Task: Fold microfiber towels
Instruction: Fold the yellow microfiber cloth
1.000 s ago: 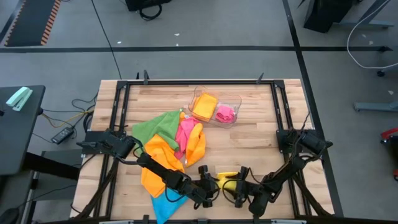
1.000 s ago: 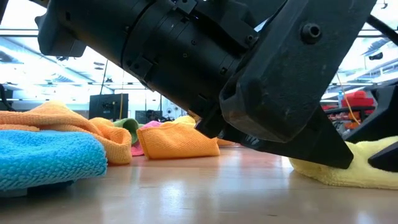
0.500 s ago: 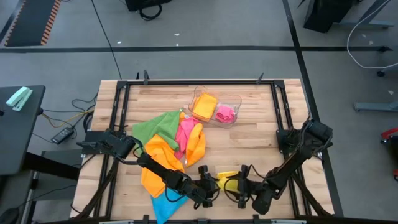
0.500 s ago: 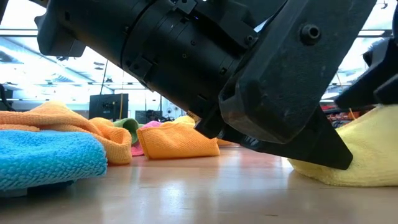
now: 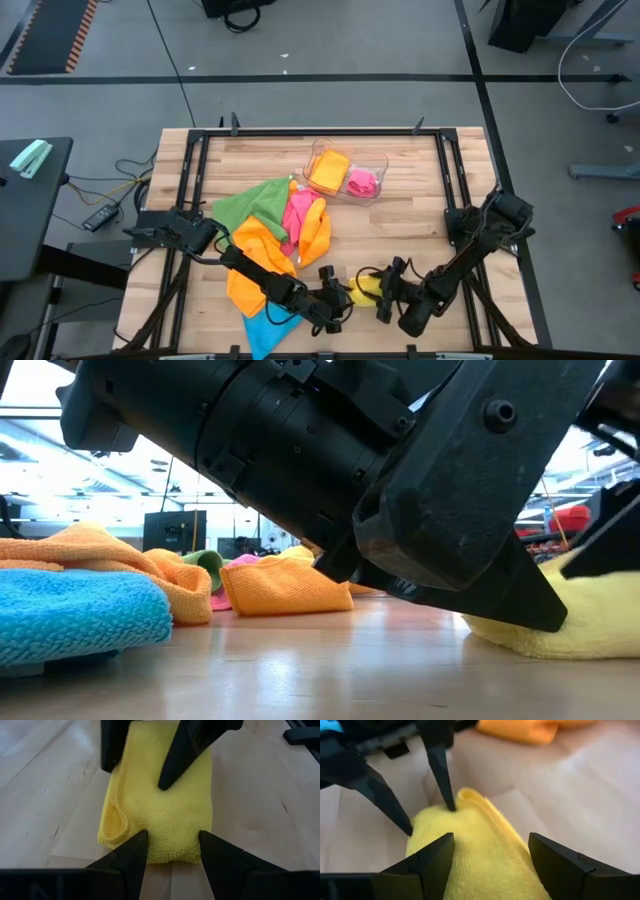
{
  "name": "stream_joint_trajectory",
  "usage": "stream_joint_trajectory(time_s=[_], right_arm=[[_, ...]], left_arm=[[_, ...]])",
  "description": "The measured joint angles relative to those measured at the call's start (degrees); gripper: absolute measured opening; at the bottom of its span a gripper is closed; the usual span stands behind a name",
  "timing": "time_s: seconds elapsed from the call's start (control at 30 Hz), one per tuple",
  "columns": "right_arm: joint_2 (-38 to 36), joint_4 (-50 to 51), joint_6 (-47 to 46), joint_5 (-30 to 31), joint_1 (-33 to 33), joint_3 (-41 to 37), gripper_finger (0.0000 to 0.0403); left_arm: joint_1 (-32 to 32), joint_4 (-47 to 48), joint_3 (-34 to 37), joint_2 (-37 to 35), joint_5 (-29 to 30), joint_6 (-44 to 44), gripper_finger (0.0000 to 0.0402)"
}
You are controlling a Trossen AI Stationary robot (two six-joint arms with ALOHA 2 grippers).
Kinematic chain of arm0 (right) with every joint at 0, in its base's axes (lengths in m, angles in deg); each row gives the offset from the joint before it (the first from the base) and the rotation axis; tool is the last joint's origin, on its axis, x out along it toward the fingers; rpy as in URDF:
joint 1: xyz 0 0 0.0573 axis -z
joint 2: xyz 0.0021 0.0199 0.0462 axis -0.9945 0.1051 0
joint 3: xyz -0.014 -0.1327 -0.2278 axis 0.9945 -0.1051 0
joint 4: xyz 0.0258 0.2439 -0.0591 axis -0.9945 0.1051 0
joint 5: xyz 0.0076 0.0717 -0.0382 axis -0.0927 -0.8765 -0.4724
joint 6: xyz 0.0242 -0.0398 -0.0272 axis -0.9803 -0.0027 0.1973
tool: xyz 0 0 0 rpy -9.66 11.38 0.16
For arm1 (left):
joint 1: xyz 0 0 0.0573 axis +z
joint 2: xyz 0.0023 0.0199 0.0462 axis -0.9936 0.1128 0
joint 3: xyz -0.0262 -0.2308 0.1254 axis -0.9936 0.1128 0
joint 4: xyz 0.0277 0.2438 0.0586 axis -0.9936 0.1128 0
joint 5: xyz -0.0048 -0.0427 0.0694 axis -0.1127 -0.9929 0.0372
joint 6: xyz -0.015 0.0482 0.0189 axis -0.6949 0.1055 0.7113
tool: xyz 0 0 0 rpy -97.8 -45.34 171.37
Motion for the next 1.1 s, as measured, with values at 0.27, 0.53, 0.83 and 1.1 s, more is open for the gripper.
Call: stream_joint_trajectory(time_s=[0.27,0.53,0.83,1.1], right_arm=[[-0.8,3.4,-6.5,-10.1,3.0,0.2,0.0267],[-6.9,9.2,-7.7,-17.2,5.0,0.0,0.0276],[-8.9,13.9,-7.2,-32.4,10.6,0.1,0.0277],[-10.8,14.6,0.4,-43.3,16.6,0.0,0.0277]], left_arm=[[0.0,0.0,0.0,0.0,0.0,0.0,0.0183],[0.0,-0.1,0.0,0.0,0.0,0.0,0.0182],[0.0,-0.1,0.0,0.1,0.0,0.0,0.0175],[-0.3,0.2,0.0,0.1,-0.2,0.0,0.0174]])
